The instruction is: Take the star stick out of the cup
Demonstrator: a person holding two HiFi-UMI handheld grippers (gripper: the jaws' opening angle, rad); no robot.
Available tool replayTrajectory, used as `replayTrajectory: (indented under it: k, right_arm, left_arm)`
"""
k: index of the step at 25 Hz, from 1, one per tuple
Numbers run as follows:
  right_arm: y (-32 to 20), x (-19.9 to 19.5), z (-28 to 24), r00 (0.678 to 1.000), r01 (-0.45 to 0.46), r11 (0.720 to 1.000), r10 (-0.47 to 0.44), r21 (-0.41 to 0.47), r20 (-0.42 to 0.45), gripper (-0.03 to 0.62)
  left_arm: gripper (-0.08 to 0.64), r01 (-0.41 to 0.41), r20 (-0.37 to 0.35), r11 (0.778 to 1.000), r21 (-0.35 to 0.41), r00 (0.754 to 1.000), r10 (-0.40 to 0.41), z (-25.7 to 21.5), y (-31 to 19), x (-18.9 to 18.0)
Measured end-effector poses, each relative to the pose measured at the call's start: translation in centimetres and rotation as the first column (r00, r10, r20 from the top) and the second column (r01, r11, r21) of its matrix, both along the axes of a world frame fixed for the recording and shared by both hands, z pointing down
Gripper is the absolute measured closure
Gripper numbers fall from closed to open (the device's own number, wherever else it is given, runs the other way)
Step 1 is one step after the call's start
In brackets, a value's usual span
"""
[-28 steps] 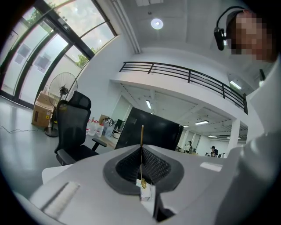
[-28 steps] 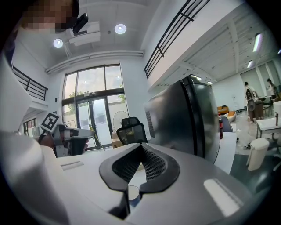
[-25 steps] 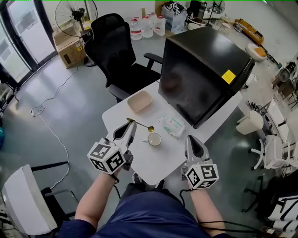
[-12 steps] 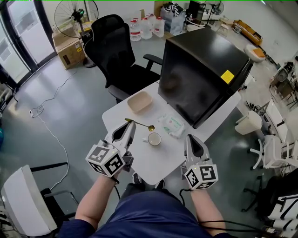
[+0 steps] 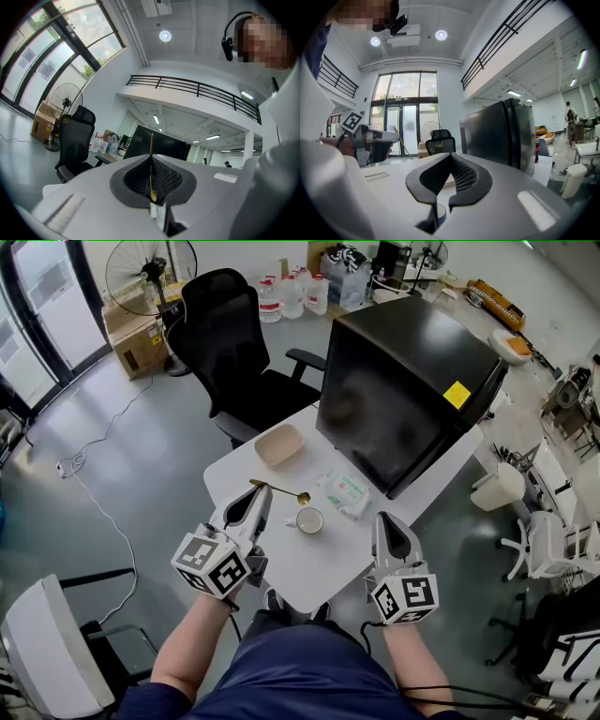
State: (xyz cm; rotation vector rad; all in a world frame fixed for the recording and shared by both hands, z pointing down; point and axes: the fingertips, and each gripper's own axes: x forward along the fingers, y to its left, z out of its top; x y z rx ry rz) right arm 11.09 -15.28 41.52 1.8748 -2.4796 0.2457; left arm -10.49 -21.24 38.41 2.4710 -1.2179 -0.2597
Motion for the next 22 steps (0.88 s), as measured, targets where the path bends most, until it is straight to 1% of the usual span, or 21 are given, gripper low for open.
replayTrajectory:
  k: [22]
  right_arm:
    - [0.20, 0.63, 0.35, 1.000, -0.018, 1.000, 0.018, -0.010, 0.003, 0.586]
  left_arm:
    - [0.551, -0.010, 0.007, 1.000, -0.019, 1.000, 0.010, 1.01, -0.47, 0.47]
